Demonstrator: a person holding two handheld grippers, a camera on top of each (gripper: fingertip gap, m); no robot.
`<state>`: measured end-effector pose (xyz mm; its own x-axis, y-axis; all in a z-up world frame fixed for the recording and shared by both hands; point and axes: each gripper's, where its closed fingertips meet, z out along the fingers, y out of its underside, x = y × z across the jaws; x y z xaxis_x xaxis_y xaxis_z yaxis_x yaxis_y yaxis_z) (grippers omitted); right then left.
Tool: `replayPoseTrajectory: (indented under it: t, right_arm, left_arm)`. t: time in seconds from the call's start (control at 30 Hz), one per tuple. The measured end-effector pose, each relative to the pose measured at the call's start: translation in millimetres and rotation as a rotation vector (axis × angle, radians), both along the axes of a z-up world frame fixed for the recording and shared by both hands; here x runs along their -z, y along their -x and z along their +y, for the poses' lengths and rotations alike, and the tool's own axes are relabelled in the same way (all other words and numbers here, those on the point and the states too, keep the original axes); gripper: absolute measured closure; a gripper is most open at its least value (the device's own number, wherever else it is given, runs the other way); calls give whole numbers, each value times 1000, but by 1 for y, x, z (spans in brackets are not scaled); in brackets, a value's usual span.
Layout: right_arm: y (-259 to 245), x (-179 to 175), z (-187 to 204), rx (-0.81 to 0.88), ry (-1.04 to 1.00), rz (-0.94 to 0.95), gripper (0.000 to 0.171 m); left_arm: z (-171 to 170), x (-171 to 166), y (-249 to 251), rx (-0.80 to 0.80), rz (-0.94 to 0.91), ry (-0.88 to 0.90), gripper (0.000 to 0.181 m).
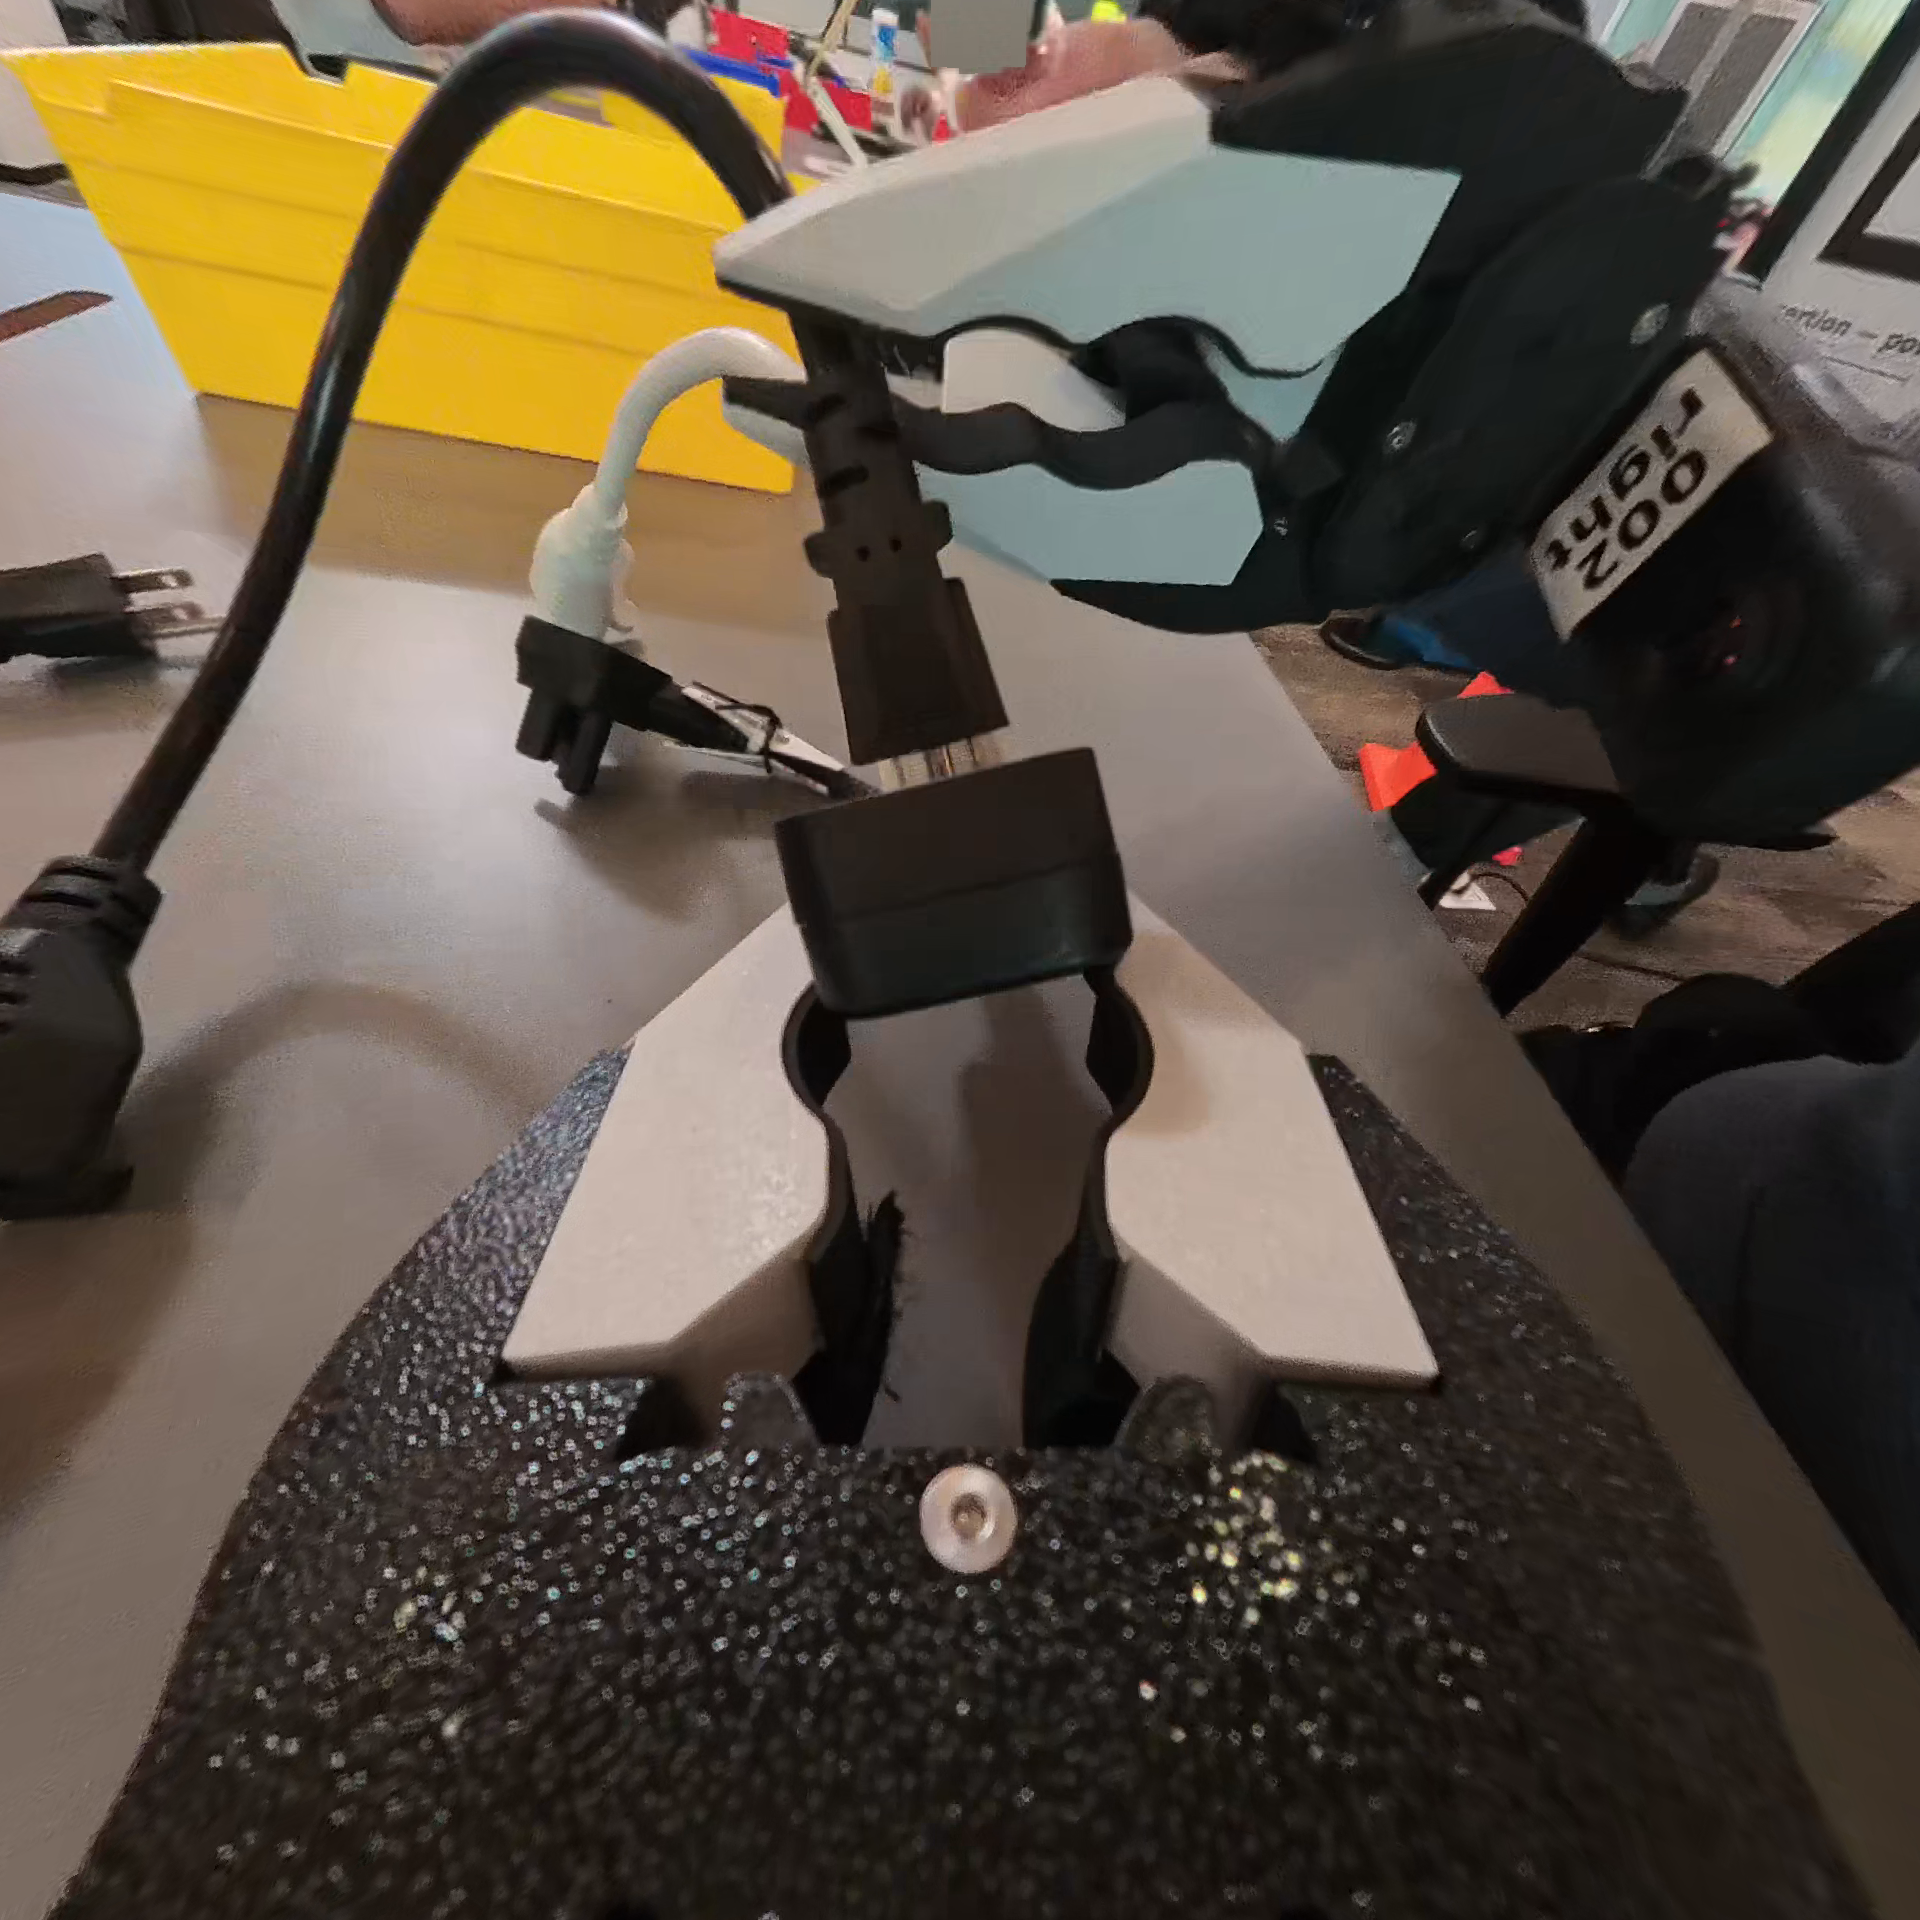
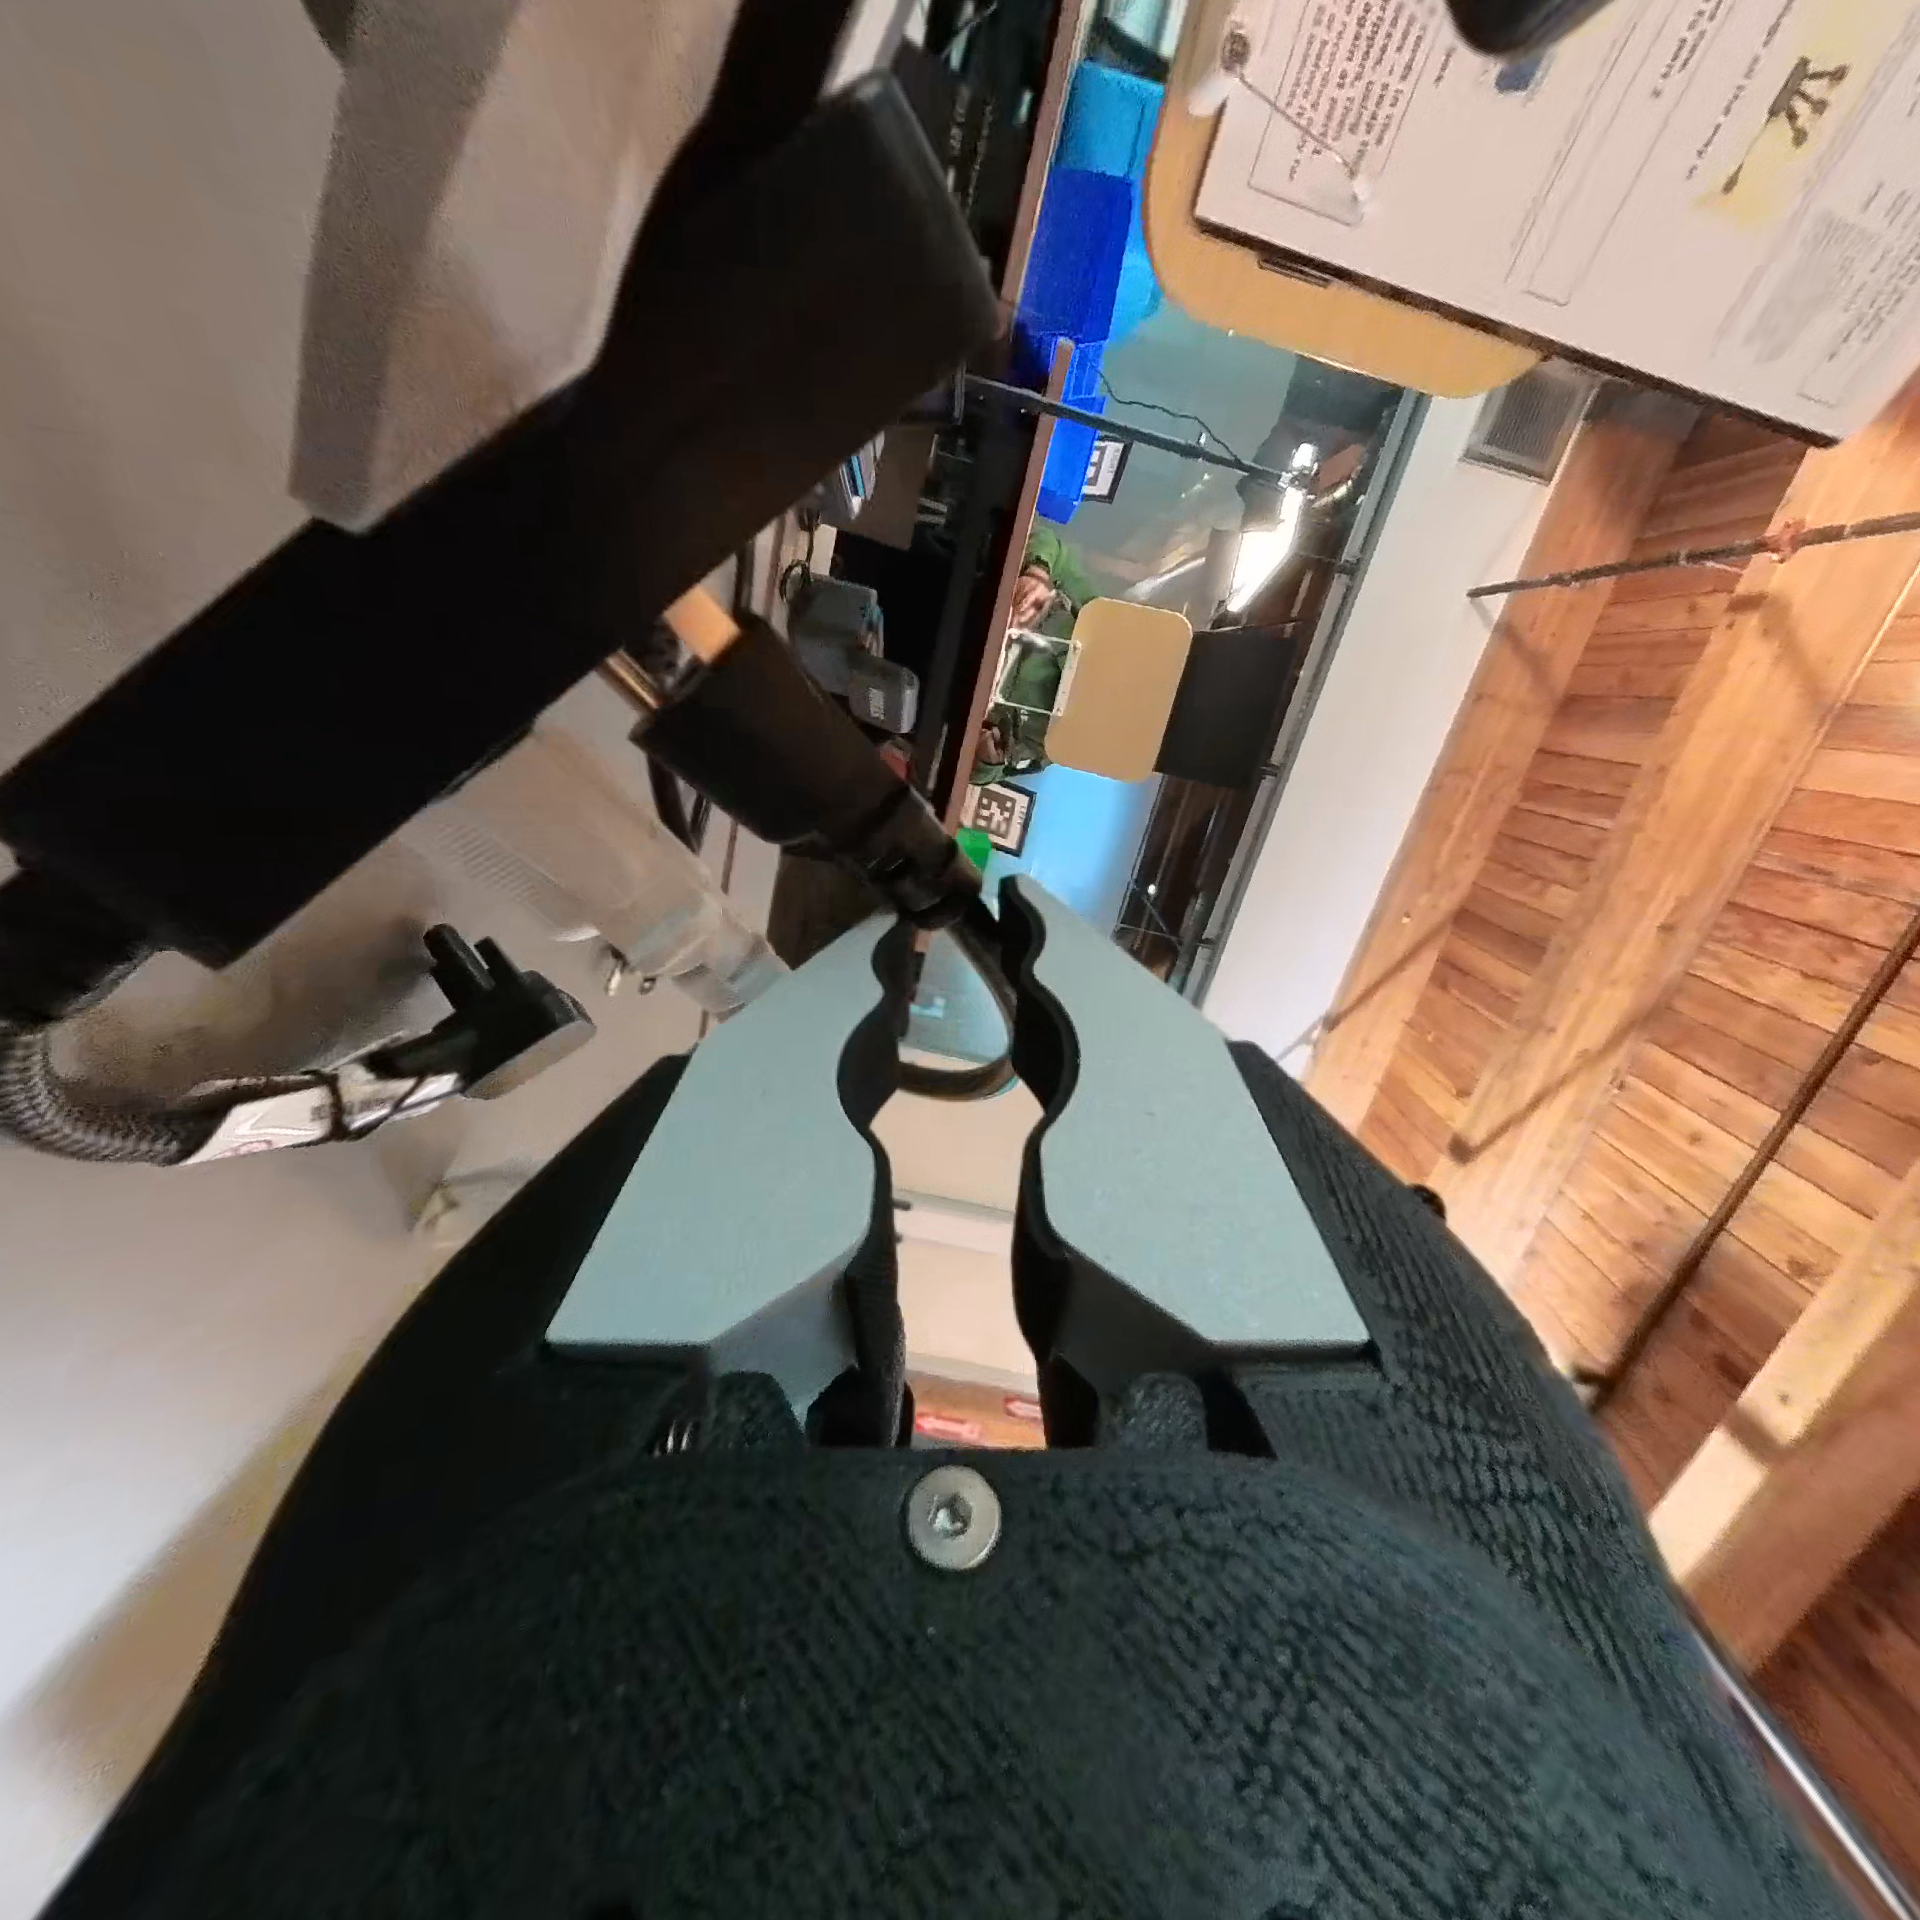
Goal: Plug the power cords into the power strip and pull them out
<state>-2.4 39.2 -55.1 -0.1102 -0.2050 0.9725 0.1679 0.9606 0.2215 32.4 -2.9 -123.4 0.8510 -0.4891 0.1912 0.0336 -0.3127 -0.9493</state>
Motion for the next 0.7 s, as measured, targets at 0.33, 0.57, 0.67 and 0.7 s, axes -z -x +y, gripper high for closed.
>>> replayPoseTrajectory:
  t: [0.33, 0.57, 0.67, 0.7]
  right_arm:
    - [1, 5, -1, 17, -210, 5, 161]
    - [2, 11, 10, 65, -128, -7, 160]
    - [2, 12, 7, 66, -139, 28, 160]
    - [2, 12, 6, 69, -143, 36, 159]
  left_arm:
    - [1, 6, 0, 0, -3, 45, 139]
    - [1, 5, -2, 9, -53, 59, 126]
    - [-1, 8, -8, 33, -62, 89, 99]
    - [-1, 8, -6, 19, -59, 91, 105]
